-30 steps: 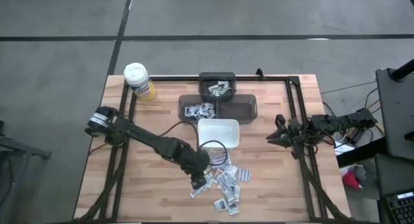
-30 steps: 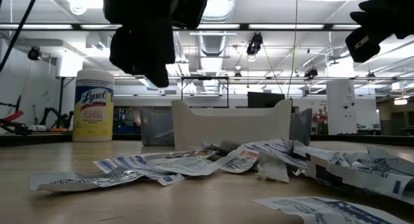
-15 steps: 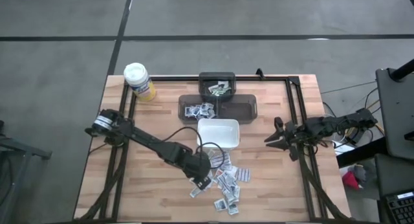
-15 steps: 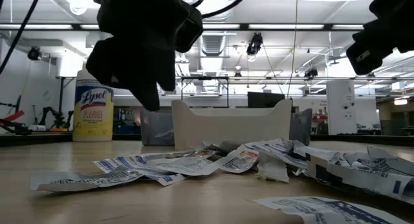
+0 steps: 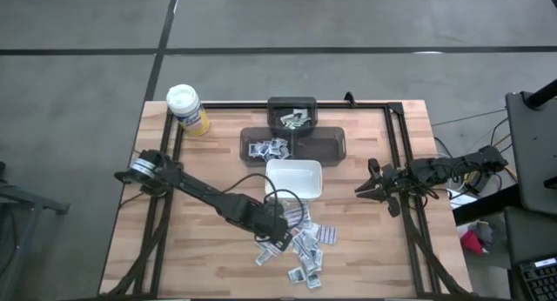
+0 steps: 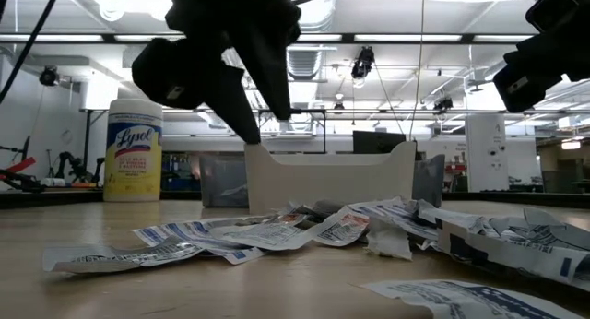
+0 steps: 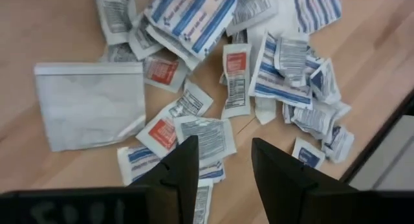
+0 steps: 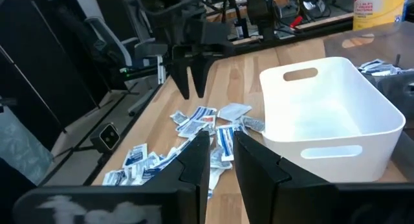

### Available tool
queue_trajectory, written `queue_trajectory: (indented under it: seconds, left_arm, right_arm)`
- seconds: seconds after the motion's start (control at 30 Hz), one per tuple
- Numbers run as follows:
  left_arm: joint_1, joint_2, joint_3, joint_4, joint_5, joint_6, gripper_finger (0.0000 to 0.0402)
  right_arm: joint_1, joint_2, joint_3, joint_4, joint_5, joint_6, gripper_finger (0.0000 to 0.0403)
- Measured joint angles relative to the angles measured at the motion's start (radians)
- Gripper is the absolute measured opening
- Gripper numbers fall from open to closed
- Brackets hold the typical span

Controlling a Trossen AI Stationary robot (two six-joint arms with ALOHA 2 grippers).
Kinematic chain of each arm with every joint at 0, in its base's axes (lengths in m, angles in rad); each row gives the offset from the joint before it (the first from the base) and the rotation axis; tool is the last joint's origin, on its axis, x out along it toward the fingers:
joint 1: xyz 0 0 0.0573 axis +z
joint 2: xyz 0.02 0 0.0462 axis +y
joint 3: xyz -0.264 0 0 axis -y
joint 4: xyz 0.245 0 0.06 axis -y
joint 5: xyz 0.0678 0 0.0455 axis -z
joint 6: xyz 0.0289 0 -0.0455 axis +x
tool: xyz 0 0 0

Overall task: Pick & Place First Aid Supplies
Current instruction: Put the alcohol pad into the left black bin

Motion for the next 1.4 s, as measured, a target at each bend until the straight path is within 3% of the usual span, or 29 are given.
queue_trajectory:
  seconds: [0.27, 0.4, 0.77, 1.03, 1.4]
  left_arm:
    - [-0.008, 0.142, 0.18, -0.216, 0.007, 0.005, 0.0136]
    - [-0.008, 0.168, 0.22, -0.233, 0.017, 0.008, 0.0136]
    - [-0.012, 0.228, 0.224, -0.226, 0.06, -0.044, 0.0136]
    - [-0.012, 0.228, 0.223, -0.227, 0.035, -0.054, 0.0136]
    - [-0.012, 0.26, 0.223, -0.224, 0.053, -0.06, 0.0135]
  right_arm:
    - [0.0, 0.0, 0.0, -0.002, 0.0, 0.0, 0.0075]
    - [0.0, 0.0, 0.0, -0.003, 0.0, -0.004, 0.0081]
    - [0.0, 0.0, -0.001, -0.005, 0.0, -0.008, 0.0081]
    - [0.0, 0.0, -0.001, -0.005, 0.0, -0.012, 0.0068]
    - [0.0, 0.0, -0.001, -0.007, 0.0, -0.012, 0.0083]
